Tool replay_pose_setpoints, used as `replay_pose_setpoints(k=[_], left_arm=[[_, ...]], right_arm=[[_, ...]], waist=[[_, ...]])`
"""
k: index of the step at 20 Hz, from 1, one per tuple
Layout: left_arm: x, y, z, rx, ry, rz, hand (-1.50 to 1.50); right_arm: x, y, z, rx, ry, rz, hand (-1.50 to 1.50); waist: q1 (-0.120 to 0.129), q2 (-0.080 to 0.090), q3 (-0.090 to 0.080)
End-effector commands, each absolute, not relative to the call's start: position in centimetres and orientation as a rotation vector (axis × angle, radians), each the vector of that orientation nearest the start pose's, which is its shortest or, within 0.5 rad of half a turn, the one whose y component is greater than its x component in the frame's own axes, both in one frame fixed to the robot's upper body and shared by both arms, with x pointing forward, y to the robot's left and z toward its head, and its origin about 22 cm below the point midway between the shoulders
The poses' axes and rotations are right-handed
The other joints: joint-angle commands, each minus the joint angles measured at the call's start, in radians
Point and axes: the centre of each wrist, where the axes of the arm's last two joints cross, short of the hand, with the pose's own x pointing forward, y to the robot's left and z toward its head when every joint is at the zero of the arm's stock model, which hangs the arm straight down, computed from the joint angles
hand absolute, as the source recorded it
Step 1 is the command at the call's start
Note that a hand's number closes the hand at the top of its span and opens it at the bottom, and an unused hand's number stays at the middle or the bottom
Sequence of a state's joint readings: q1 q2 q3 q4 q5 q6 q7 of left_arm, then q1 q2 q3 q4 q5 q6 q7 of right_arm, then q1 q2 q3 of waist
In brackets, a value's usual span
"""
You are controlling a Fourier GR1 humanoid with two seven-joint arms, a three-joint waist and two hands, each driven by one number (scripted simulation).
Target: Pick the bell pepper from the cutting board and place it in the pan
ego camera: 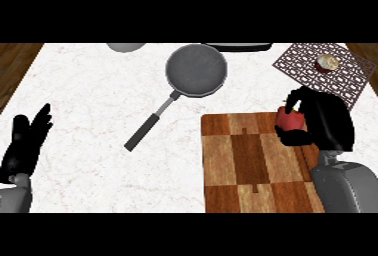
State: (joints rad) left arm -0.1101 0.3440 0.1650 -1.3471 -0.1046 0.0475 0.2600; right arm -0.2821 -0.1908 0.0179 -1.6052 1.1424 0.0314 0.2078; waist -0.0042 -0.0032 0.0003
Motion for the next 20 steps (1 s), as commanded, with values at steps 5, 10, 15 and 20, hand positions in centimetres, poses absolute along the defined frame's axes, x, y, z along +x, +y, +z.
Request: replay_pose_setpoints(k=[5,10,15,20], left_arm=[[26.8,35.1,0.9,0.484,-1.212,-0.110,0.00],[27.3,34.3,0.4,0.497,-1.199,-0.102,0.00],[27.7,33.9,1.7,0.474,-1.218,-0.127,0.00],[29.0,33.4,2.2,0.480,-1.241,-0.132,0.00]], right_arm=[[32.8,-19.6,12.7,-1.130,-1.579,0.793,1.50],[37.2,-14.8,12.5,-1.025,-1.600,0.706,1.50],[41.7,-15.1,13.2,-0.940,-1.611,0.605,1.50],[43.2,-12.7,8.8,-0.911,-1.550,0.592,1.50]], waist=[[0.008,0.004,0.000],[0.018,0.007,0.000],[0.036,0.012,0.000],[0.052,0.022,0.000]])
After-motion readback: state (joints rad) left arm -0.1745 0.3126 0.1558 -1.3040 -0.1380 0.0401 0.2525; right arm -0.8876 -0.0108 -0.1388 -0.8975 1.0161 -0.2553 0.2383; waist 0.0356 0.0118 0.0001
